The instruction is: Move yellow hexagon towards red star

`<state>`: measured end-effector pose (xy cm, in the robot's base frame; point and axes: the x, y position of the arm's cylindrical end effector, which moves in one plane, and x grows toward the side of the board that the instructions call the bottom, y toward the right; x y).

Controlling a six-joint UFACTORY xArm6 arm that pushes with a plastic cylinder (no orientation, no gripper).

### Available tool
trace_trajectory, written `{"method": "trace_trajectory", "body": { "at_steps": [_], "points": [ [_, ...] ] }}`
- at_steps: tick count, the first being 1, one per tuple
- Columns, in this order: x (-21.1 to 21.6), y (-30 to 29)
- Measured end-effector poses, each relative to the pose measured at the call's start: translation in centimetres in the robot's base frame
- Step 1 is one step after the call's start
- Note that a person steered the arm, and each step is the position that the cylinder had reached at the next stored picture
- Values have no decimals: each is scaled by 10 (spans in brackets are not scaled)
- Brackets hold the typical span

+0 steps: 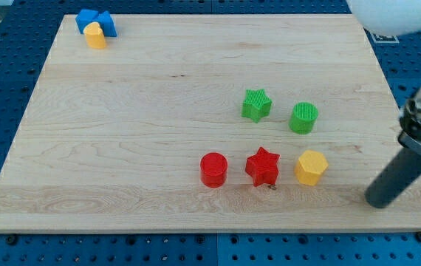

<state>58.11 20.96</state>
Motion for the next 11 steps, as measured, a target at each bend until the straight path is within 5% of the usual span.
{"method": "trace_trajectory", "body": {
  "at_steps": [1,3,6,8,11],
  "points": [
    [-28,0],
    [35,-4],
    [-34,-66],
    [6,-35],
    [-44,-108]
  ]
}}
